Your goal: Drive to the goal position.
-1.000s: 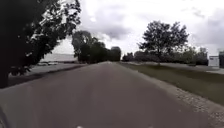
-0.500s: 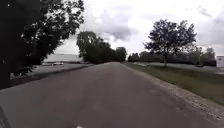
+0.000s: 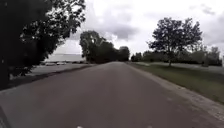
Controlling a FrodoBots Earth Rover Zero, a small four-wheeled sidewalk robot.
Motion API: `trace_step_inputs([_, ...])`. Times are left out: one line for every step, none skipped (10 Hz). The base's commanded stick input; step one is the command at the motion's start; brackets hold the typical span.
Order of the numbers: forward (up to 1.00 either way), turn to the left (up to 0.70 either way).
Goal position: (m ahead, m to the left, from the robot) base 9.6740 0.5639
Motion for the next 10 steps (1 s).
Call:
trace_step_inputs([1.0,-0.11])
trace_step_inputs([1.0,-0.11])
trace_step_inputs([1.0,-0.11])
trace_step_inputs([1.0,-0.11])
trace_step_inputs([1.0,-0.11])
trace_step_inputs([1.0,-0.11])
trace_step_inputs([1.0,-0.11])
trace_step_inputs([1.0,-0.11])
trace_step_inputs([1.0,-0.08])
trace_step_inputs([1.0,0.0])
